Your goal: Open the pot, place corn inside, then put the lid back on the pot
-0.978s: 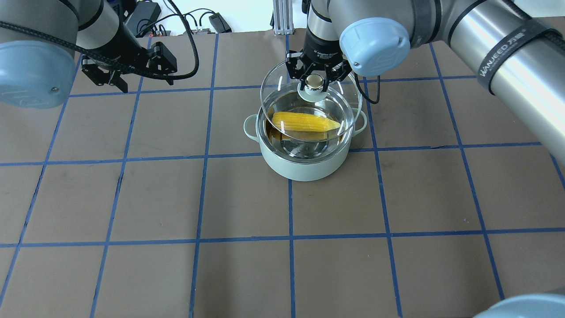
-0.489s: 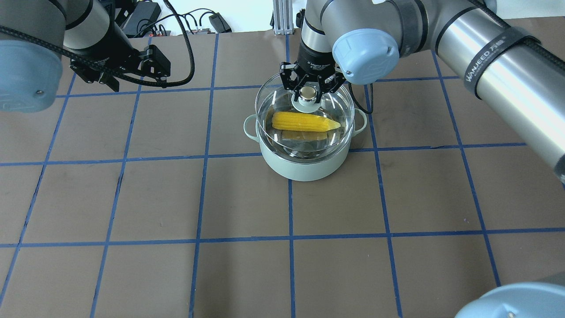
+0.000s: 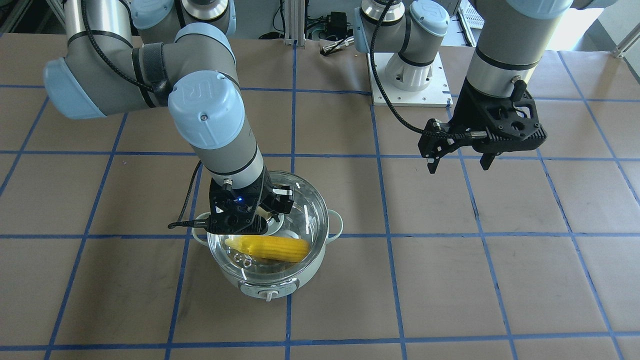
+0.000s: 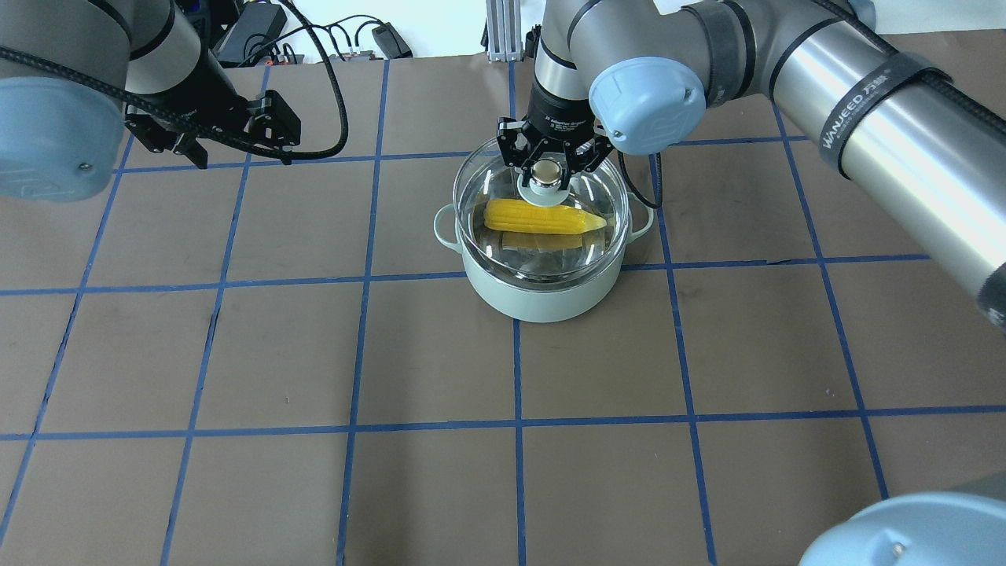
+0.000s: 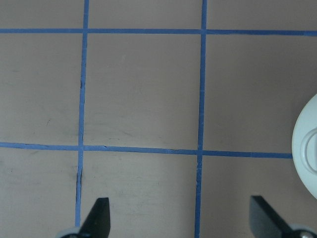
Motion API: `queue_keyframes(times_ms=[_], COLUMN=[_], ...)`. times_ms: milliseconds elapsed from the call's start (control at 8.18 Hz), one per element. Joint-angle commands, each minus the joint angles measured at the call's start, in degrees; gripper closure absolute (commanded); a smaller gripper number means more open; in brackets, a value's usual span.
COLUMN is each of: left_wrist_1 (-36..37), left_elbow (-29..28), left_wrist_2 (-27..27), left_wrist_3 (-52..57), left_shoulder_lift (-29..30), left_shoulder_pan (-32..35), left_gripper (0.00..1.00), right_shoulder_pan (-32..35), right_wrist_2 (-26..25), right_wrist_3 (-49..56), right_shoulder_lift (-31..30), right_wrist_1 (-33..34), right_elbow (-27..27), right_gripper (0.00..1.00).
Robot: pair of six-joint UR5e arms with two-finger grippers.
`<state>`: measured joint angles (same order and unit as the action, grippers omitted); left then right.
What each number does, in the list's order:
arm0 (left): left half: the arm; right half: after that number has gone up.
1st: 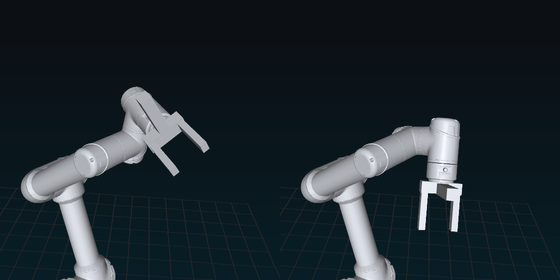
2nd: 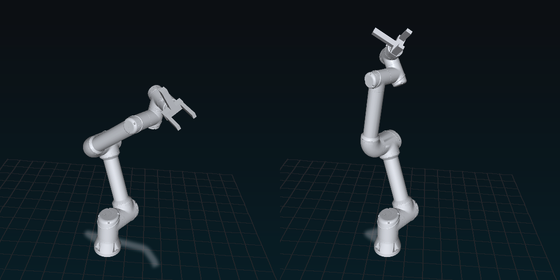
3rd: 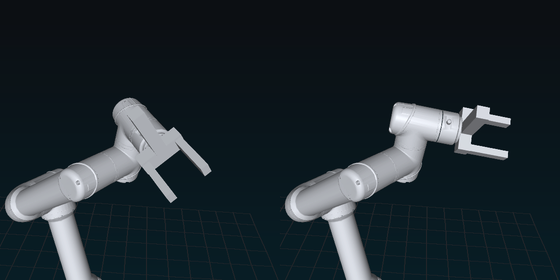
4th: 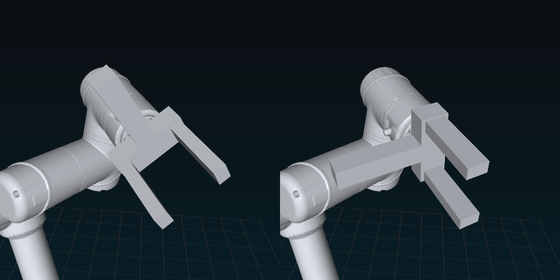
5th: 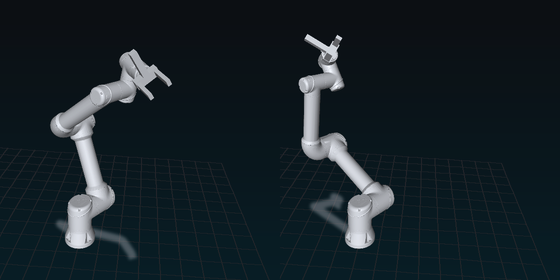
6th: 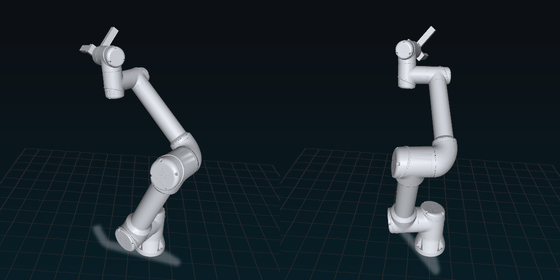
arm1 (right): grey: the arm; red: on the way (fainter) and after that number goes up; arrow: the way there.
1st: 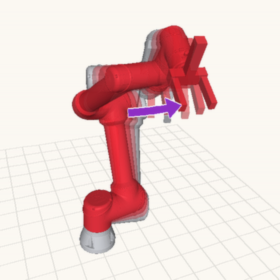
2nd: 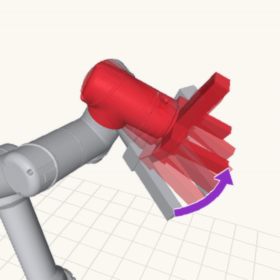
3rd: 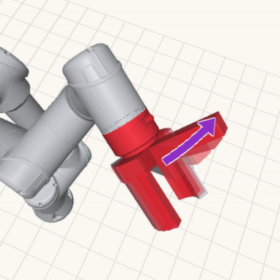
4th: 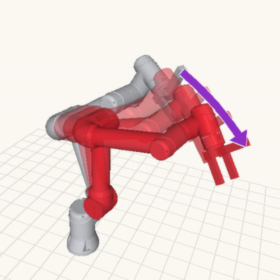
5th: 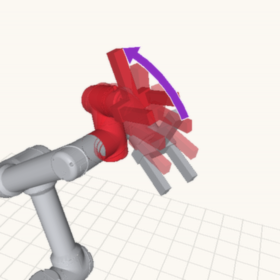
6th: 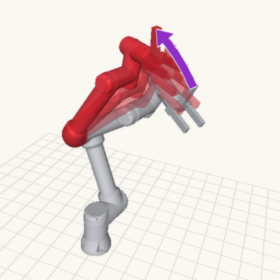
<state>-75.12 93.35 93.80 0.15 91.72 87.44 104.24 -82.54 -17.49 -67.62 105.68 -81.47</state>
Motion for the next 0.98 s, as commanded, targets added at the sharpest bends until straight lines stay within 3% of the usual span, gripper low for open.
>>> queue_keyframes(times_ms=[0, 856], left_wrist_1=[0.23, 0.32], left_elbow=[0.17, 0.17], left_wrist_2=[-0.11, -0.46], left_wrist_3=[0.12, 0.12], left_shoulder_lift=[0.65, 0.74], left_shoulder_pan=[0.01, 0.01], left_gripper=[0.00, 0.00], right_shoulder_pan=[0.09, 0.09], right_wrist_2=[1.24, 0.54], right_wrist_3=[0.00, 0.96], right_shoulder_lift=[0.21, -0.05], right_wrist_1=[-0.12, -1.18], right_elbow=[-0.18, -0.53], right_gripper=[0.98, 0.98])
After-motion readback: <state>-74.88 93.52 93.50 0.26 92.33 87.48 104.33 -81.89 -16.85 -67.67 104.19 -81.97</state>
